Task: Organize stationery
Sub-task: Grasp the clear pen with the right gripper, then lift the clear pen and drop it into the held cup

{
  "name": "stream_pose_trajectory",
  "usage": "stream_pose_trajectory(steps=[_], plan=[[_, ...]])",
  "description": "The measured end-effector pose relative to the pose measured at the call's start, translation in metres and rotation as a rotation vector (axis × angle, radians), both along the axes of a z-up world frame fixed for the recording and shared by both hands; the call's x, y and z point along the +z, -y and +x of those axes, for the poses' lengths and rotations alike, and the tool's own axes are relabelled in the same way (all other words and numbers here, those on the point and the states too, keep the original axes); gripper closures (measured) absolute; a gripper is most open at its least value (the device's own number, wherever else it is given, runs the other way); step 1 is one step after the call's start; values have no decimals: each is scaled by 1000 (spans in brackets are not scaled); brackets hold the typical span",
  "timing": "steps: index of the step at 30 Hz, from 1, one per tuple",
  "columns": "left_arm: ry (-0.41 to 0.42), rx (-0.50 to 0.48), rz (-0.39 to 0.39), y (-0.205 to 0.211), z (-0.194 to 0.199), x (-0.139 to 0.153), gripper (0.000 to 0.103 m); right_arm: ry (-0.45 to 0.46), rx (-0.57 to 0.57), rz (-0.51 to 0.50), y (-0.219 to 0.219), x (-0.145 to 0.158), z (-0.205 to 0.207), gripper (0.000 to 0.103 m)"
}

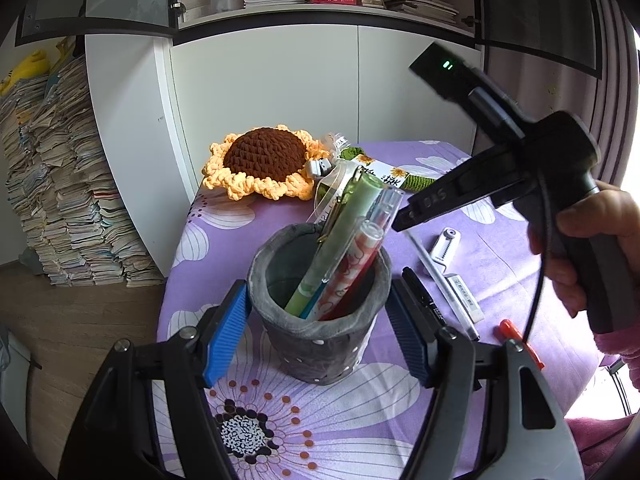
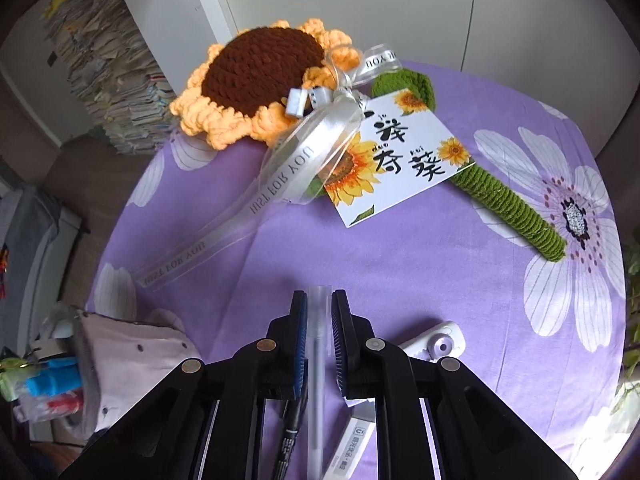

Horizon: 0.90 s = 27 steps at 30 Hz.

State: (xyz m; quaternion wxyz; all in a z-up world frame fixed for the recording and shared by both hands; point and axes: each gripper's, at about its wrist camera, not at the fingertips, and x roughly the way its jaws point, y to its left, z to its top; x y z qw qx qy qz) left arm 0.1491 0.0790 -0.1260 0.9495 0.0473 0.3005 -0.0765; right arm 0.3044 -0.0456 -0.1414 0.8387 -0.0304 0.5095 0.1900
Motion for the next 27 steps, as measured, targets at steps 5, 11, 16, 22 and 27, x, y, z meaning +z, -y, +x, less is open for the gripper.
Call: stream_pose_trajectory(steps=[5, 11, 16, 22, 27], plan=[[3, 1, 4, 2, 0, 0, 35, 97, 25, 53, 11, 38, -32, 89], [3, 0, 3, 2, 0, 0, 35, 222, 41, 136, 27, 89, -59, 89], [3, 1, 4, 2, 0, 0, 35, 357, 79, 170, 24, 132, -88, 89], [1, -1, 10, 2, -1, 0, 35, 456, 151, 214, 8, 174, -102, 89], [-3, -6, 10, 1, 0, 0, 35, 519, 220, 234, -9, 197, -118, 89]])
